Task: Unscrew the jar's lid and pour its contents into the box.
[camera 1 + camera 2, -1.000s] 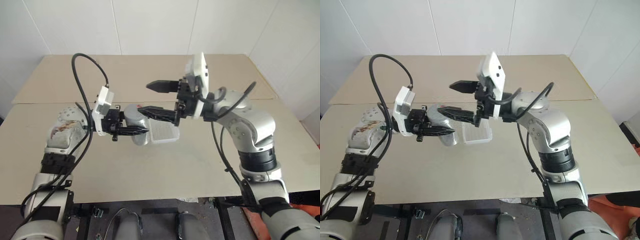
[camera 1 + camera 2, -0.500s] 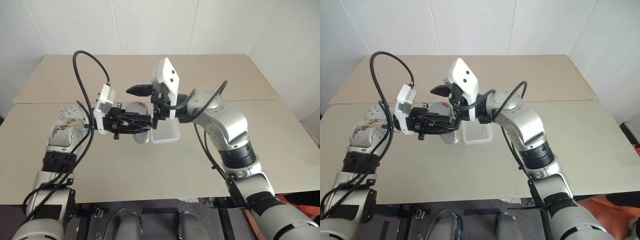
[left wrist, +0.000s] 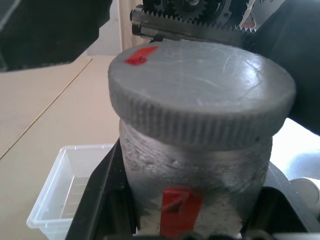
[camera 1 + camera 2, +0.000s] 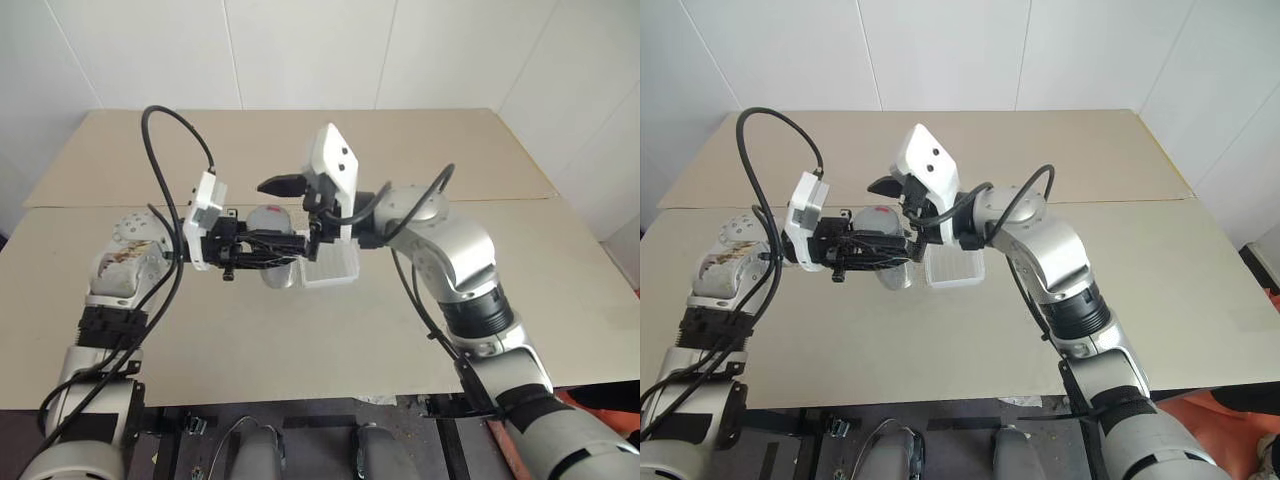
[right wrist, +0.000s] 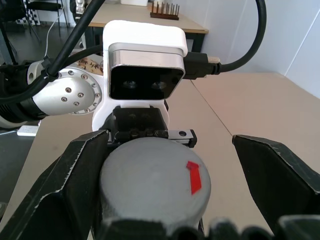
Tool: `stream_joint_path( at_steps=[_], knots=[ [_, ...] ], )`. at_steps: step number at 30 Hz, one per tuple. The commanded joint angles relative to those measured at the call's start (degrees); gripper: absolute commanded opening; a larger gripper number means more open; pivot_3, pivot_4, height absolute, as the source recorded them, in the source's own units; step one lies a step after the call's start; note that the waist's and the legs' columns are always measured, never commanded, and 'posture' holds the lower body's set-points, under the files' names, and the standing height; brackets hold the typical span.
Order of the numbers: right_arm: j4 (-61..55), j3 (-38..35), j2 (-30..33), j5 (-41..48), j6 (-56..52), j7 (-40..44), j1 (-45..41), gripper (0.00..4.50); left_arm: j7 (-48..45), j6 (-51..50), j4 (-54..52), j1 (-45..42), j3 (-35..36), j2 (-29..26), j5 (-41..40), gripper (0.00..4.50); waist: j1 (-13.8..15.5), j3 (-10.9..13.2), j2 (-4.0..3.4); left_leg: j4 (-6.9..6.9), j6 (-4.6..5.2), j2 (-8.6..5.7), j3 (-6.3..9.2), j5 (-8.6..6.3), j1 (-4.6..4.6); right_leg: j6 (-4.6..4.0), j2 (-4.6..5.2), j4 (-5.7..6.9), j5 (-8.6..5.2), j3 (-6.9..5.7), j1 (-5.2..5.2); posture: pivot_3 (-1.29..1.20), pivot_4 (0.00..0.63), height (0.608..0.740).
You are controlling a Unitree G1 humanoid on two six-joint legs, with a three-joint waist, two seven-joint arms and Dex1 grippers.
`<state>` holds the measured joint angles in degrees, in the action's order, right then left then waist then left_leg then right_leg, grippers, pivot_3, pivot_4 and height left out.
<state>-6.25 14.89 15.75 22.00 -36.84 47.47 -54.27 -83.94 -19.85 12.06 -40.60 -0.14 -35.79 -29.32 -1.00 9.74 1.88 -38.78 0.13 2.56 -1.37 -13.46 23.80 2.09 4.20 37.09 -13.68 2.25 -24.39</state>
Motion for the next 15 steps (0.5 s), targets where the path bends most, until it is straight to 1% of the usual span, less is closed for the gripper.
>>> stream_joint_path(
  at_steps=[1,15],
  knots=[
    [-0.6,-4.9,2.8,-0.2,1.2,-1.0,0.5,4.48,-1.5,0.5,-2.8,-0.2,1.6,-1.5,-1.5,1.95,0.0,0.0,0.00,0.00,0.00,0.00,0.00,0.00,0.00,0.00,0.00,0.00,0.00,0.00,0.00,0.00,0.150,0.740],
    [-1.8,-6.6,7.5,2.0,1.0,-1.5,3.0,4.48,-1.3,0.0,-3.9,0.8,2.1,-2.5,-2.0,1.95,0.0,0.0,0.00,0.00,0.00,0.00,0.00,0.00,0.00,0.00,0.00,-0.02,0.00,0.00,0.00,0.00,0.150,0.740]
  ],
)
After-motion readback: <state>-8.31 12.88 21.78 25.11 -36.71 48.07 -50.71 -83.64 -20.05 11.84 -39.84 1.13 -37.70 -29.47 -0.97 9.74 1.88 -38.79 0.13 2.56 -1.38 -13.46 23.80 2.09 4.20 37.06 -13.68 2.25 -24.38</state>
